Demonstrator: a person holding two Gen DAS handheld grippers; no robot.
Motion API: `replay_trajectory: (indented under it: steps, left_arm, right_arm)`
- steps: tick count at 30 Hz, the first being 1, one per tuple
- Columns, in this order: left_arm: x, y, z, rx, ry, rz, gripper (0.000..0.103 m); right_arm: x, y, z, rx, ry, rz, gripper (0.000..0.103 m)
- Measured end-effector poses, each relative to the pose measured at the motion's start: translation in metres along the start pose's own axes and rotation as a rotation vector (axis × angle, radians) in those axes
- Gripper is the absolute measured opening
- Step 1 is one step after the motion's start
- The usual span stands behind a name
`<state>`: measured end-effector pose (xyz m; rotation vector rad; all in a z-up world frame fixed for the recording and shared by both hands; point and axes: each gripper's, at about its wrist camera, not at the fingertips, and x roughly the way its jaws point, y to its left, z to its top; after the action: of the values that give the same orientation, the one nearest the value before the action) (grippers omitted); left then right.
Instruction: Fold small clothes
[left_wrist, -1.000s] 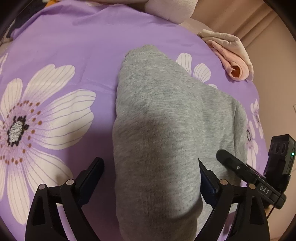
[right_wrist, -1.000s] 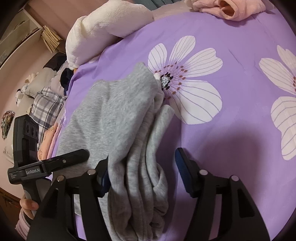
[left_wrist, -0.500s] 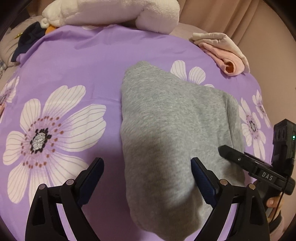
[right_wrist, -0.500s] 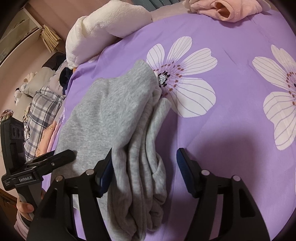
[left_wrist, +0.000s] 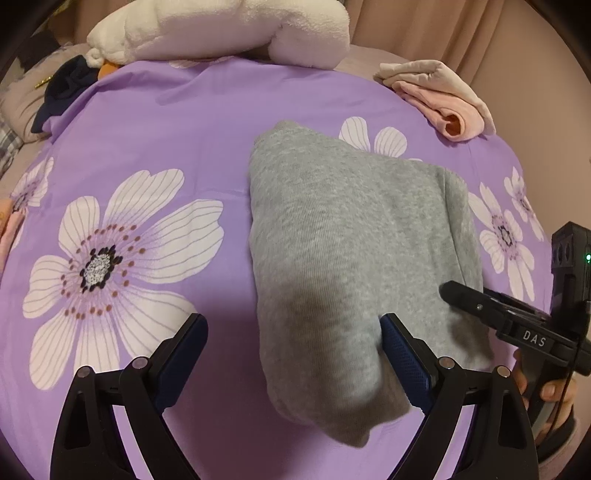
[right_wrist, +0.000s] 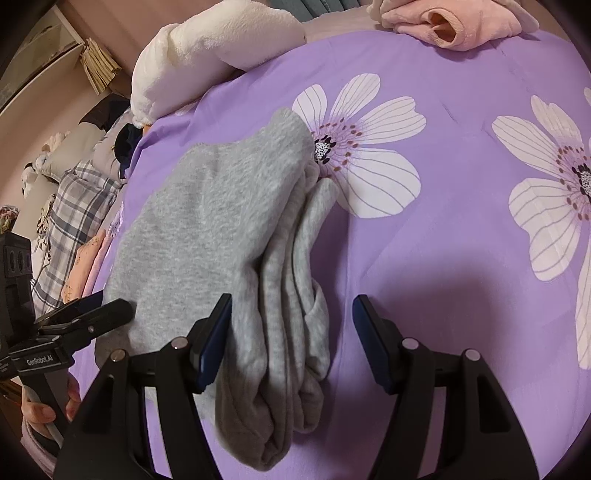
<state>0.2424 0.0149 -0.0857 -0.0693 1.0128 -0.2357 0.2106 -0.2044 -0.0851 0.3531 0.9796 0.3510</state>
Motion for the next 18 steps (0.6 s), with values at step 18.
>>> replay_trajectory:
  steps: [18]
  left_arm:
    - [-0.008, -0.005, -0.021, 0.012, 0.001, 0.033, 0.093]
  right_arm:
    - [-0.011, 0.007, -0.024, -0.062, -0.002, -0.068, 0.071]
